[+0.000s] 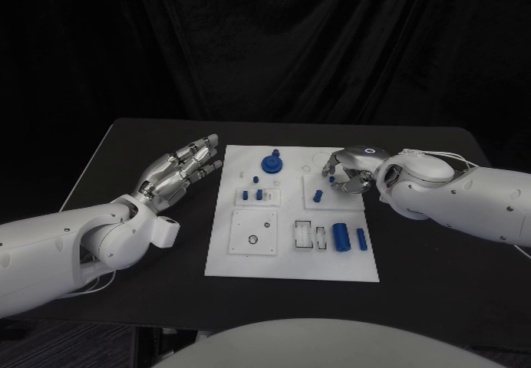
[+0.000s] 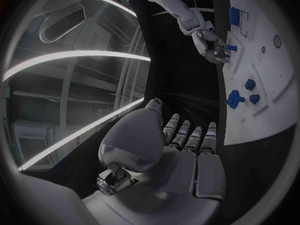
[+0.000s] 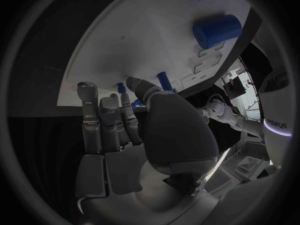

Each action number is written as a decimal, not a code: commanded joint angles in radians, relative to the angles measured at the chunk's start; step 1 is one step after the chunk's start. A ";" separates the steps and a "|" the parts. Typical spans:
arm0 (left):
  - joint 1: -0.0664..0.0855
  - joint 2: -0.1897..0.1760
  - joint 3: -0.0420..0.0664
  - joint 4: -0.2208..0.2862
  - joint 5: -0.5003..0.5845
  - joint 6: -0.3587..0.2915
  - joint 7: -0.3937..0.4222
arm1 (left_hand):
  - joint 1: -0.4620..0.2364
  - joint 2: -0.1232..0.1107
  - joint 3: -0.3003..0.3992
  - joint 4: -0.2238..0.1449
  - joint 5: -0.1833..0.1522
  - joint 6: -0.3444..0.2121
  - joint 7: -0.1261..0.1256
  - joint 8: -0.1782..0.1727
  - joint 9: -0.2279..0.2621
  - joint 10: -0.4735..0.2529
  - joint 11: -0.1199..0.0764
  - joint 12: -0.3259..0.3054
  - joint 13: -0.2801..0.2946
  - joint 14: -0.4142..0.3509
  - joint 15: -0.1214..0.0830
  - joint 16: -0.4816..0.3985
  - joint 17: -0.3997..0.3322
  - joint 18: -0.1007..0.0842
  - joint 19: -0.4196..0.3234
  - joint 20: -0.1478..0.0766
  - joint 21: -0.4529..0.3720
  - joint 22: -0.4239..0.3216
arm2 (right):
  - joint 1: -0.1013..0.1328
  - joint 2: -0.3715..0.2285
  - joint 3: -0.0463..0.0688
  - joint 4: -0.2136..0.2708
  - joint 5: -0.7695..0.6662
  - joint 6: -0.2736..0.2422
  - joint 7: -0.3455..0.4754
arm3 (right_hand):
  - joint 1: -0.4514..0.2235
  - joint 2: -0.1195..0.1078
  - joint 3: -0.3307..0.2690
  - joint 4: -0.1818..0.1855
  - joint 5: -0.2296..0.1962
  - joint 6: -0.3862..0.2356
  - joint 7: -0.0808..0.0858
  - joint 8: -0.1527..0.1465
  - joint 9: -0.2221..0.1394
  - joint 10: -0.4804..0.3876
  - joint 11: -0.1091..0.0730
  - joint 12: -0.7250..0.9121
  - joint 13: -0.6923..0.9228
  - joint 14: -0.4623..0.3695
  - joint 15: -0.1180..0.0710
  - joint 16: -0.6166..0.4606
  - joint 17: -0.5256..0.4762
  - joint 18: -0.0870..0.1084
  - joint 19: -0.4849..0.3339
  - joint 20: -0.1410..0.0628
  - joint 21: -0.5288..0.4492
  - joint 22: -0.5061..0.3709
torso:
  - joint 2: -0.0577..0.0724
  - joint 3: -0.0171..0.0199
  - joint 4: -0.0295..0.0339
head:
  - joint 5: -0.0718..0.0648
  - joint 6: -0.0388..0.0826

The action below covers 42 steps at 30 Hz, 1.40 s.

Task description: Assemble the parts on the task board

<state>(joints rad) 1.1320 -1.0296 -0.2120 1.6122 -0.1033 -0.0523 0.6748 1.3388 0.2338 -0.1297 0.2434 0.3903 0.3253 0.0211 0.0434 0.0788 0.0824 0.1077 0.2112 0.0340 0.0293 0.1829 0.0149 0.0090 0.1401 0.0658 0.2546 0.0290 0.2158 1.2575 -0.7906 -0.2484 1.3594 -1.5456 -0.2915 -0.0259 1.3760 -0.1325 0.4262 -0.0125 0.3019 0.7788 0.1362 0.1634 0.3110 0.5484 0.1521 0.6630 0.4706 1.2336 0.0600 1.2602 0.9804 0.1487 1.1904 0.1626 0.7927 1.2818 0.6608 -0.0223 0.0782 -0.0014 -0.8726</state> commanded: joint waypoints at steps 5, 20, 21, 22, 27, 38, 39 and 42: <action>-0.003 0.001 0.001 0.000 0.008 0.027 0.203 | 0.025 0.006 0.000 -0.028 0.018 0.011 0.006 0.000 -0.003 0.002 0.017 0.010 0.001 0.016 0.022 0.013 0.005 0.007 0.014 0.026 0.006 0.014 | -0.005 0.004 0.001 -0.005 -0.014 -0.052 0.013 | 0.026 0.005 0.022 -0.020 0.105 0.079 0.004 0.029 0.003 0.017 0.001 -0.013 -0.038 -0.003 0.005 0.013 -0.012 0.006 0.007 0.000 0.007 0.017 | -0.001 0.0000 -0.0022 | 0.006 0.000; -0.004 0.007 0.001 -0.009 0.008 0.040 0.184 | 0.047 0.013 0.015 -0.070 0.049 0.026 0.019 0.002 -0.005 0.010 0.036 0.024 0.003 0.039 0.042 0.029 0.010 0.002 0.041 0.037 0.015 0.036 | -0.005 0.009 0.001 -0.022 0.002 -0.041 0.004 | 0.021 0.033 0.042 -0.040 0.202 0.175 0.000 0.100 0.063 0.127 -0.025 0.001 -0.081 0.030 -0.018 0.040 0.005 -0.002 0.035 -0.022 0.075 0.062 | -0.001 -0.0020 -0.0034 | 0.005 0.000; -0.004 0.007 0.001 -0.009 0.008 0.040 0.183 | 0.048 0.013 0.016 -0.073 0.051 0.026 0.020 0.002 -0.005 0.010 0.037 0.025 0.003 0.041 0.043 0.030 0.010 0.001 0.044 0.038 0.016 0.039 | -0.005 0.010 0.001 -0.023 0.004 -0.040 0.004 | 0.018 0.033 0.041 -0.040 0.199 0.175 0.000 0.102 0.067 0.130 -0.026 0.001 -0.084 0.032 -0.019 0.041 0.006 -0.002 0.037 -0.023 0.078 0.063 | 0.000 -0.0017 -0.0046 | 0.006 0.000; -0.004 0.007 0.001 -0.009 0.008 0.041 0.182 | 0.048 0.013 0.016 -0.073 0.051 0.026 0.020 0.002 -0.005 0.010 0.037 0.025 0.003 0.041 0.043 0.030 0.010 0.001 0.044 0.038 0.016 0.039 | -0.005 0.011 0.001 -0.024 0.005 -0.039 0.005 | 0.018 0.033 0.041 -0.040 0.199 0.175 0.000 0.102 0.067 0.130 -0.026 0.001 -0.084 0.032 -0.019 0.041 0.006 -0.002 0.037 -0.023 0.078 0.063 | 0.000 -0.0016 -0.0051 | 0.007 0.000; -0.004 0.009 0.001 -0.013 0.008 0.041 0.176 | 0.049 0.012 0.020 -0.082 0.055 0.027 0.022 0.002 -0.006 0.012 0.041 0.027 0.003 0.047 0.048 0.034 0.011 -0.002 0.052 0.038 0.019 0.044 | -0.005 0.014 0.001 -0.027 0.009 -0.030 0.005 | 0.007 0.033 0.036 -0.037 0.179 0.167 0.001 0.104 0.077 0.138 -0.029 -0.003 -0.093 0.039 -0.020 0.045 0.007 -0.004 0.042 -0.024 0.083 0.066 | 0.000 -0.0027 -0.0034 | 0.005 0.000; -0.005 0.014 0.001 -0.021 0.008 0.047 0.166 | 0.053 0.013 0.031 -0.098 0.060 0.030 0.028 0.002 -0.007 0.011 0.046 0.026 0.003 0.053 0.055 0.040 0.012 -0.010 0.066 0.039 0.024 0.053 | -0.007 0.021 0.001 -0.038 0.023 -0.021 0.007 | 0.004 0.035 0.037 -0.040 0.151 0.136 0.010 0.090 0.084 0.164 -0.036 -0.001 -0.106 0.045 -0.026 0.048 0.004 -0.005 0.050 -0.028 0.085 0.068 | 0.000 -0.0026 -0.0027 | 0.006 0.000; -0.005 0.014 0.001 -0.022 0.008 0.047 0.165 | 0.053 0.013 0.031 -0.098 0.060 0.030 0.028 0.002 -0.007 0.011 0.046 0.026 0.003 0.053 0.055 0.040 0.012 -0.010 0.066 0.039 0.024 0.053 | -0.008 0.022 0.001 -0.039 0.023 -0.021 0.007 | 0.004 0.035 0.037 -0.041 0.151 0.135 0.011 0.090 0.084 0.165 -0.036 0.000 -0.106 0.046 -0.026 0.049 0.005 -0.005 0.050 -0.028 0.085 0.068 | 0.000 -0.0028 -0.0026 | 0.006 0.000; -0.006 0.015 0.001 -0.024 0.008 0.049 0.162 | 0.053 0.014 0.035 -0.103 0.062 0.036 0.033 0.004 -0.007 0.011 0.046 0.026 0.003 0.055 0.058 0.042 0.013 -0.013 0.071 0.040 0.025 0.055 | -0.010 0.025 0.001 -0.042 0.024 -0.018 0.008 | 0.004 0.035 0.037 -0.043 0.140 0.133 0.018 0.088 0.085 0.179 -0.041 0.005 -0.108 0.048 -0.029 0.050 0.005 -0.005 0.053 -0.030 0.086 0.068 | -0.001 -0.0023 -0.0033 | 0.007 0.000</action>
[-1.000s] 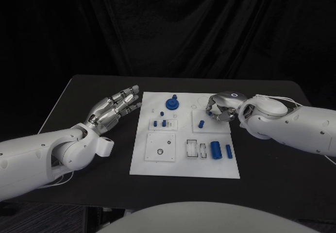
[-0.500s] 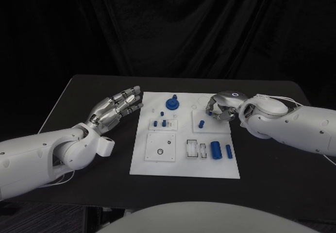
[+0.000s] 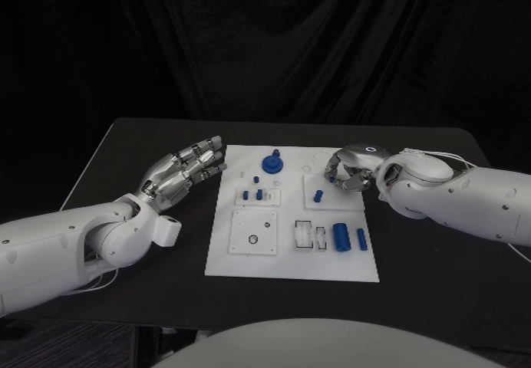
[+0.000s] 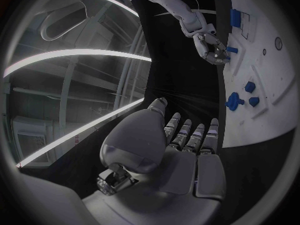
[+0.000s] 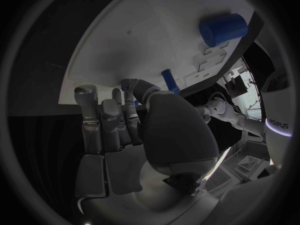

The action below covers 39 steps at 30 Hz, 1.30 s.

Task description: Assemble the parts on the task board

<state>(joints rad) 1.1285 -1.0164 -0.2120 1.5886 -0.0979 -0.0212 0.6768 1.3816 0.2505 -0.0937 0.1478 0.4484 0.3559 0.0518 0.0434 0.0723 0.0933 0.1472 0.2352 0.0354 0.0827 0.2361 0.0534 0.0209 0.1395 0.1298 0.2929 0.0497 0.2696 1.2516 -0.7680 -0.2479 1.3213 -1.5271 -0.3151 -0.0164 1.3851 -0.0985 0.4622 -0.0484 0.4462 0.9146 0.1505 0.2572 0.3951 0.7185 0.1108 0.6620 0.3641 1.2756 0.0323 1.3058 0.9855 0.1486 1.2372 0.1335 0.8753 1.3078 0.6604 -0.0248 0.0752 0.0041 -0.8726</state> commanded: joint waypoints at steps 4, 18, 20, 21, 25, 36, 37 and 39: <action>-0.003 0.002 0.001 -0.001 0.003 0.020 0.157 | 0.010 -0.002 0.002 -0.011 0.006 0.010 0.006 0.004 0.000 0.000 0.007 0.003 0.001 0.003 0.006 0.004 0.001 -0.014 0.009 0.001 0.005 0.001 | -0.008 0.006 0.001 -0.010 0.006 0.012 0.001 | -0.002 0.002 0.002 -0.010 -0.009 -0.002 0.007 -0.007 0.002 0.022 -0.003 0.011 -0.002 0.006 -0.004 0.005 -0.001 -0.006 0.008 -0.004 0.005 0.043 | 0.000 0.0004 -0.0002 | 0.000 0.000; -0.005 0.003 0.001 -0.005 0.003 0.024 0.150 | 0.007 0.000 0.009 -0.016 0.011 0.022 0.015 0.007 0.002 0.002 0.008 0.004 0.002 0.006 0.010 0.007 0.002 -0.019 0.014 0.001 0.006 0.001 | -0.018 0.011 0.001 -0.023 0.006 -0.003 0.018 | 0.009 0.010 0.006 -0.020 -0.009 0.022 0.004 0.004 0.013 0.078 -0.015 0.022 -0.008 0.021 -0.014 0.014 0.010 -0.012 0.030 -0.012 0.035 0.055 | 0.001 -0.0003 0.0002 | -0.003 0.000; -0.006 0.004 0.001 -0.006 0.003 0.024 0.149 | 0.006 0.001 0.012 -0.017 0.012 0.026 0.018 0.008 0.003 0.002 0.009 0.005 0.002 0.007 0.011 0.008 0.002 -0.021 0.016 0.001 0.007 0.001 | -0.018 0.011 0.001 -0.023 0.006 -0.012 0.023 | 0.012 0.013 0.005 -0.023 -0.008 0.033 0.000 0.011 0.018 0.094 -0.020 0.021 -0.012 0.027 -0.019 0.017 0.014 -0.014 0.038 -0.016 0.045 0.059 | 0.000 -0.0004 0.0000 | -0.003 0.000; -0.006 0.004 0.001 -0.007 0.003 0.024 0.149 | 0.005 0.002 0.013 -0.017 0.012 0.027 0.019 0.008 0.003 0.002 0.009 0.006 0.002 0.007 0.012 0.008 0.002 -0.021 0.016 0.001 0.007 0.001 | -0.018 0.011 0.001 -0.023 0.006 -0.017 0.026 | 0.012 0.015 0.003 -0.023 -0.009 0.039 -0.003 0.015 0.023 0.110 -0.024 0.018 -0.016 0.034 -0.022 0.021 0.020 -0.017 0.048 -0.020 0.060 0.065 | 0.001 -0.0004 -0.0001 | -0.003 0.000; -0.007 0.005 0.001 -0.009 0.003 0.025 0.146 | 0.005 0.002 0.013 -0.018 0.012 0.029 0.020 0.008 0.003 0.003 0.010 0.006 0.002 0.008 0.012 0.009 0.002 -0.022 0.017 0.001 0.007 0.001 | -0.018 0.010 0.001 -0.023 0.014 -0.033 0.034 | 0.009 0.016 -0.001 -0.022 -0.014 0.044 -0.006 0.018 0.029 0.124 -0.028 0.010 -0.024 0.042 -0.025 0.024 0.025 -0.019 0.057 -0.023 0.070 0.068 | 0.001 0.0007 -0.0007 | -0.004 0.000; -0.008 0.005 0.001 -0.013 0.003 0.022 0.136 | 0.001 0.004 0.016 -0.017 0.011 0.026 0.022 0.007 0.002 0.003 0.014 0.007 0.002 0.008 0.015 0.010 0.002 -0.025 0.018 0.002 0.007 0.000 | -0.018 0.004 0.003 -0.020 0.035 -0.072 0.045 | -0.010 0.018 -0.019 -0.004 -0.048 0.060 -0.014 0.029 0.047 0.152 -0.035 -0.020 -0.047 0.056 -0.030 0.028 0.029 -0.022 0.069 -0.028 0.071 0.069 | 0.001 0.0002 -0.0015 | 0.002 0.000; -0.008 0.005 0.001 -0.014 0.003 0.022 0.135 | 0.000 0.004 0.016 -0.017 0.011 0.026 0.022 0.007 0.002 0.003 0.014 0.006 0.002 0.008 0.016 0.010 0.002 -0.025 0.018 0.002 0.007 0.000 | -0.018 0.003 0.004 -0.019 0.037 -0.075 0.046 | -0.011 0.019 -0.019 -0.004 -0.048 0.061 -0.015 0.029 0.048 0.153 -0.035 -0.021 -0.048 0.056 -0.030 0.028 0.030 -0.022 0.070 -0.028 0.072 0.069 | 0.001 0.0003 -0.0014 | 0.002 0.000; -0.008 0.005 0.001 -0.014 0.003 0.022 0.133 | -0.001 0.003 0.017 -0.017 0.011 0.026 0.023 0.007 0.002 0.003 0.016 0.006 0.002 0.008 0.017 0.010 0.002 -0.027 0.019 0.003 0.007 -0.001 | -0.018 0.001 0.006 -0.016 0.039 -0.081 0.046 | -0.011 0.018 -0.020 -0.003 -0.048 0.062 -0.015 0.030 0.049 0.154 -0.035 -0.023 -0.049 0.056 -0.031 0.028 0.029 -0.022 0.071 -0.028 0.071 0.069 | 0.001 0.0002 -0.0006 | 0.003 0.000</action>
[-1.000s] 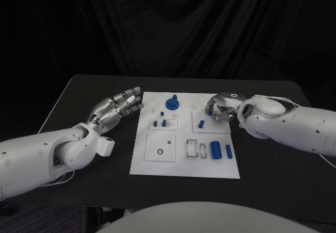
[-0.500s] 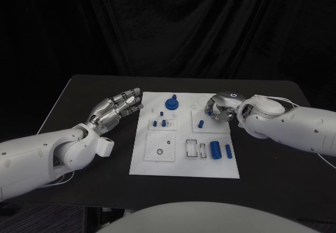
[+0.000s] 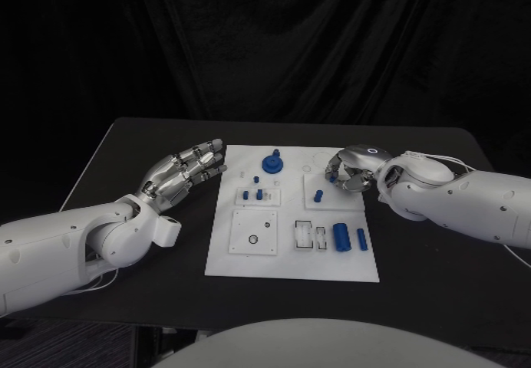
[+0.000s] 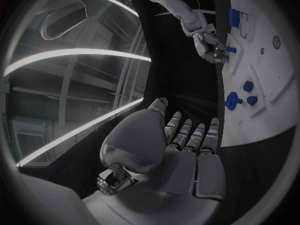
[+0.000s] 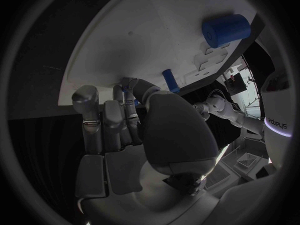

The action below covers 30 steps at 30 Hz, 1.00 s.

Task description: Assemble the parts on the task board

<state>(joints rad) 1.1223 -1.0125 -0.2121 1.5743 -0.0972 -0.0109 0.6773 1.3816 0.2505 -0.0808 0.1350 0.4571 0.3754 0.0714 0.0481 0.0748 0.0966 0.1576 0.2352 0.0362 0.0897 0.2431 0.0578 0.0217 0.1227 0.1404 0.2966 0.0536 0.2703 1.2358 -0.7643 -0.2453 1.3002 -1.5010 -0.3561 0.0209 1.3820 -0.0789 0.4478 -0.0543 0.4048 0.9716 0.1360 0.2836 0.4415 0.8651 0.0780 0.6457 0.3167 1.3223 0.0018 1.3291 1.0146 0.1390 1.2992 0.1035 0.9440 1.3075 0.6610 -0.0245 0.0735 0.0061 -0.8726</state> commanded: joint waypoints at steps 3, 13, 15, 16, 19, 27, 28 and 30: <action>-0.002 0.001 0.001 0.000 0.002 0.011 0.130 | -0.002 0.003 0.004 -0.004 0.002 0.006 0.004 0.002 0.000 0.000 0.006 0.007 0.001 0.001 0.010 0.006 0.001 -0.011 0.009 -0.001 0.004 -0.001 | 0.001 -0.009 0.006 0.015 0.015 -0.046 0.009 | -0.009 -0.002 -0.007 0.003 -0.006 0.006 -0.001 0.004 0.004 0.007 -0.002 -0.009 -0.003 0.009 0.000 0.003 -0.003 -0.011 0.007 0.002 -0.002 0.068 | 0.000 -0.0002 0.0016 | 0.002 0.000; -0.002 0.000 0.001 -0.002 0.002 0.010 0.120 | -0.005 0.002 0.005 -0.005 0.001 0.006 0.004 0.002 0.000 0.000 0.009 0.008 0.001 0.002 0.013 0.007 0.002 -0.014 0.011 -0.001 0.004 -0.001 | 0.044 -0.040 0.009 0.067 0.017 -0.042 -0.008 | -0.013 -0.004 -0.010 0.007 -0.007 0.005 -0.002 0.004 0.008 0.008 -0.001 -0.019 -0.010 0.009 0.000 0.002 -0.005 -0.012 0.009 0.001 -0.004 0.067 | 0.001 -0.0001 0.0010 | 0.006 0.000; -0.002 0.000 0.001 -0.002 0.002 0.010 0.118 | -0.005 0.002 0.005 -0.005 0.001 0.006 0.004 0.002 0.000 0.000 0.009 0.008 0.001 0.002 0.013 0.007 0.002 -0.014 0.011 -0.001 0.004 -0.001 | 0.051 -0.049 0.009 0.082 0.017 -0.040 -0.012 | -0.014 -0.004 -0.010 0.008 -0.009 0.005 -0.002 0.004 0.008 0.009 -0.002 -0.022 -0.011 0.009 0.000 0.002 -0.005 -0.012 0.009 0.001 -0.005 0.067 | 0.001 -0.0003 0.0006 | 0.007 0.000; -0.002 -0.001 0.001 -0.002 0.002 0.010 0.117 | -0.007 0.002 0.005 -0.004 0.000 0.004 0.004 0.001 -0.001 0.001 0.011 0.008 0.001 0.003 0.014 0.008 0.002 -0.016 0.012 -0.001 0.005 -0.001 | 0.055 -0.053 0.010 0.090 0.017 -0.040 -0.013 | -0.015 -0.004 -0.011 0.009 -0.010 0.005 -0.002 0.004 0.009 0.010 -0.001 -0.023 -0.012 0.009 0.000 0.002 -0.006 -0.012 0.009 0.002 -0.005 0.066 | 0.001 -0.0005 0.0007 | 0.007 0.000; -0.002 -0.001 0.001 -0.002 0.002 0.010 0.115 | -0.007 0.002 0.005 -0.004 0.000 0.004 0.004 0.001 -0.001 0.001 0.011 0.008 0.001 0.003 0.014 0.008 0.002 -0.016 0.012 -0.001 0.005 -0.001 | 0.063 -0.062 0.010 0.109 0.017 -0.042 -0.016 | -0.015 -0.004 -0.011 0.010 -0.011 0.005 -0.002 0.004 0.009 0.010 -0.002 -0.024 -0.013 0.009 0.000 0.002 -0.005 -0.012 0.010 0.002 -0.005 0.066 | 0.002 -0.0005 0.0019 | 0.005 0.000; -0.002 -0.002 0.001 0.000 0.002 0.012 0.110 | -0.009 0.001 0.006 -0.004 -0.001 0.002 0.004 0.001 -0.001 0.001 0.013 0.009 0.002 0.003 0.015 0.008 0.002 -0.018 0.012 -0.001 0.005 -0.002 | 0.075 -0.092 0.009 0.210 0.017 -0.035 -0.022 | -0.015 -0.003 -0.011 0.011 -0.011 0.004 -0.002 0.003 0.010 0.012 -0.002 -0.027 -0.015 0.009 0.000 0.002 -0.006 -0.012 0.010 0.001 -0.006 0.066 | 0.003 -0.0011 0.0008 | 0.014 0.000; -0.002 -0.002 0.001 0.000 0.002 0.012 0.110 | -0.009 0.001 0.006 -0.004 -0.001 0.002 0.004 0.001 -0.001 0.001 0.013 0.009 0.002 0.003 0.015 0.008 0.002 -0.018 0.012 -0.001 0.005 -0.002 | 0.075 -0.094 0.009 0.226 0.017 -0.032 -0.024 | -0.014 -0.003 -0.011 0.011 -0.011 0.004 -0.002 0.003 0.010 0.012 -0.002 -0.027 -0.015 0.009 0.000 0.002 -0.006 -0.012 0.010 0.001 -0.006 0.066 | 0.003 -0.0009 0.0006 | 0.015 0.000; -0.002 -0.003 0.001 0.001 0.002 0.012 0.109 | -0.009 0.001 0.006 -0.004 -0.001 0.002 0.004 0.001 -0.001 0.001 0.013 0.009 0.002 0.003 0.015 0.008 0.002 -0.018 0.012 -0.001 0.005 -0.002 | 0.076 -0.098 0.008 0.265 0.017 -0.023 -0.026 | -0.014 -0.004 -0.011 0.010 -0.010 0.002 -0.002 0.002 0.010 0.013 -0.002 -0.028 -0.016 0.009 0.000 0.001 -0.007 -0.012 0.010 0.001 -0.007 0.066 | 0.002 -0.0007 -0.0001 | 0.018 0.000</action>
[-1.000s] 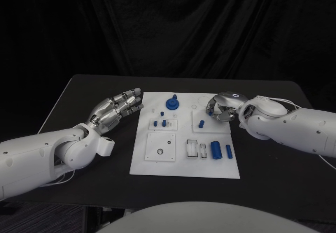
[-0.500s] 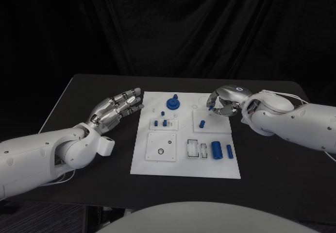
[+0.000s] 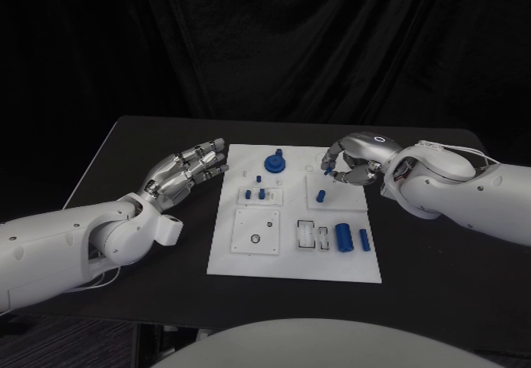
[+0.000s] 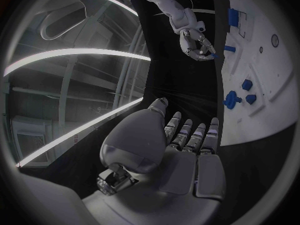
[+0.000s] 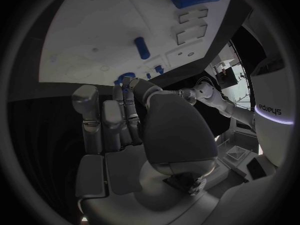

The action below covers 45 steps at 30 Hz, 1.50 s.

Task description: Assemble the parts on the task board

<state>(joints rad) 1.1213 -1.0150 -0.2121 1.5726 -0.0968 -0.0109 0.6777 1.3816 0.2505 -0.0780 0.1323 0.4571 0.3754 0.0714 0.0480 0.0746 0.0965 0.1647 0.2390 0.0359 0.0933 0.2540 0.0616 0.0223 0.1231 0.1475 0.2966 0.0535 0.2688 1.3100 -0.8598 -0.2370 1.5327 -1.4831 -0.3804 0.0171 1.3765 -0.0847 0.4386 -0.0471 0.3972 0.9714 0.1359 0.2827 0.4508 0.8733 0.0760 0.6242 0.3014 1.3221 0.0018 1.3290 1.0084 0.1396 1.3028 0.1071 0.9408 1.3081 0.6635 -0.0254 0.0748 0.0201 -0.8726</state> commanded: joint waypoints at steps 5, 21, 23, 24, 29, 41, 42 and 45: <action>-0.001 0.000 0.001 0.004 0.018 0.013 0.106 | -0.010 0.001 0.003 -0.001 -0.001 0.003 0.004 0.001 -0.001 0.001 0.006 0.006 0.002 -0.001 0.004 0.005 0.001 -0.020 0.006 -0.001 0.005 -0.001 | -0.002 0.007 -0.004 0.114 -0.016 0.019 -0.028 | -0.003 0.002 0.001 0.001 -0.001 -0.002 -0.001 0.000 0.001 0.006 0.000 -0.012 -0.004 0.011 -0.001 0.003 0.002 -0.013 0.008 -0.003 -0.004 0.065 | 0.000 0.0001 0.0006 | 0.003 0.000; -0.001 0.004 0.001 0.010 0.045 0.010 0.106 | -0.016 -0.002 0.006 -0.001 -0.001 0.009 0.009 0.002 0.000 0.003 0.008 0.007 0.002 -0.009 0.002 0.001 0.000 -0.026 -0.013 -0.004 -0.005 -0.029 | -0.058 0.136 -0.006 0.132 -0.155 0.055 -0.058 | 0.002 0.002 0.002 -0.001 0.000 -0.007 0.000 -0.008 0.001 0.012 0.001 -0.022 -0.011 0.039 -0.001 0.026 0.046 -0.021 0.033 -0.003 0.036 0.078 | -0.008 -0.0052 -0.0051 | 0.034 0.000; -0.001 0.005 0.001 0.011 0.045 0.011 0.106 | -0.017 -0.001 0.007 -0.001 0.000 0.008 0.009 0.002 -0.001 0.003 0.008 0.008 0.002 -0.010 0.001 0.000 -0.001 -0.026 -0.016 -0.005 -0.006 -0.032 | -0.065 0.152 -0.006 0.124 -0.164 0.056 -0.059 | 0.003 0.001 0.002 -0.002 0.000 -0.007 0.000 -0.008 0.002 0.013 0.001 -0.023 -0.012 0.040 -0.001 0.027 0.047 -0.021 0.034 -0.004 0.038 0.079 | -0.008 -0.0058 -0.0056 | 0.038 0.000; -0.001 0.005 0.001 0.011 0.045 0.012 0.106 | -0.017 -0.001 0.007 -0.001 0.000 0.008 0.009 0.002 -0.001 0.003 0.008 0.008 0.002 -0.010 0.001 0.000 -0.001 -0.026 -0.016 -0.005 -0.006 -0.032 | -0.071 0.162 -0.006 0.117 -0.169 0.057 -0.059 | 0.003 0.001 0.002 -0.002 0.001 -0.007 0.000 -0.008 0.002 0.014 0.001 -0.023 -0.012 0.040 -0.001 0.028 0.048 -0.021 0.035 -0.004 0.040 0.080 | -0.008 -0.0065 -0.0055 | 0.042 0.000; -0.001 0.007 0.001 0.009 0.045 0.015 0.104 | -0.017 -0.001 0.008 -0.001 0.000 0.008 0.009 0.002 -0.001 0.002 0.008 0.007 0.002 -0.011 0.001 0.000 -0.001 -0.026 -0.018 -0.005 -0.007 -0.034 | -0.088 0.190 -0.006 0.094 -0.179 0.059 -0.062 | 0.004 0.000 0.002 -0.003 0.001 -0.006 0.000 -0.009 0.002 0.017 0.000 -0.023 -0.013 0.042 -0.001 0.029 0.050 -0.022 0.036 -0.004 0.040 0.080 | -0.007 -0.0065 -0.0029 | 0.045 0.000; -0.001 0.008 0.001 0.009 0.045 0.021 0.101 | -0.017 0.000 0.010 -0.002 0.001 0.007 0.010 0.002 -0.001 0.001 0.008 0.006 0.001 -0.011 0.001 0.000 -0.001 -0.025 -0.017 -0.005 -0.007 -0.032 | -0.108 0.221 -0.006 0.060 -0.199 0.056 -0.077 | 0.006 -0.001 0.002 -0.005 0.003 -0.006 0.000 -0.012 0.001 0.022 0.000 -0.025 -0.015 0.045 -0.002 0.032 0.055 -0.022 0.039 -0.004 0.043 0.081 | -0.008 -0.0051 -0.0037 | 0.049 0.000; -0.001 0.009 0.001 0.008 0.045 0.022 0.101 | -0.017 0.000 0.010 -0.002 0.001 0.007 0.010 0.002 -0.001 0.001 0.008 0.006 0.001 -0.011 0.001 0.000 -0.001 -0.025 -0.017 -0.005 -0.007 -0.032 | -0.109 0.221 -0.006 0.059 -0.200 0.056 -0.078 | 0.006 -0.001 0.002 -0.005 0.003 -0.006 0.000 -0.012 0.001 0.022 0.000 -0.025 -0.015 0.045 -0.002 0.032 0.055 -0.022 0.039 -0.004 0.043 0.081 | -0.008 -0.0051 -0.0038 | 0.049 0.000; -0.001 0.010 0.001 0.007 0.045 0.023 0.100 | -0.017 0.000 0.010 -0.002 0.001 0.007 0.010 0.002 -0.001 0.001 0.008 0.006 0.001 -0.011 0.001 0.000 -0.001 -0.025 -0.017 -0.005 -0.007 -0.032 | -0.111 0.226 -0.006 0.053 -0.206 0.058 -0.080 | 0.005 -0.002 0.002 -0.004 0.003 -0.006 0.000 -0.012 0.002 0.023 0.000 -0.026 -0.015 0.046 -0.002 0.033 0.056 -0.022 0.040 -0.004 0.044 0.082 | -0.008 -0.0051 -0.0066 | 0.050 0.000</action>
<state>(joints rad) 1.1213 -1.0076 -0.2122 1.5791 -0.0549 -0.0045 0.6781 1.3720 0.2492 -0.0752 0.1296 0.4571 0.3826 0.0786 0.0480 0.0744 0.0994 0.1674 0.2429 0.0365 0.0898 0.2574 0.0615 0.0221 0.1071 0.1364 0.2928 0.0495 0.2354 1.2024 -0.6352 -0.2433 1.5870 -1.6632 -0.3251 -0.0357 1.3778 -0.0859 0.4386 -0.0473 0.3972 0.9694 0.1343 0.2765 0.4513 0.8881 0.0769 0.6010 0.2874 1.3605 0.0009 1.3560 1.0632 0.1243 1.3364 0.1051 0.9801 1.3076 0.6565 -0.0304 0.0711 0.0694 -0.8726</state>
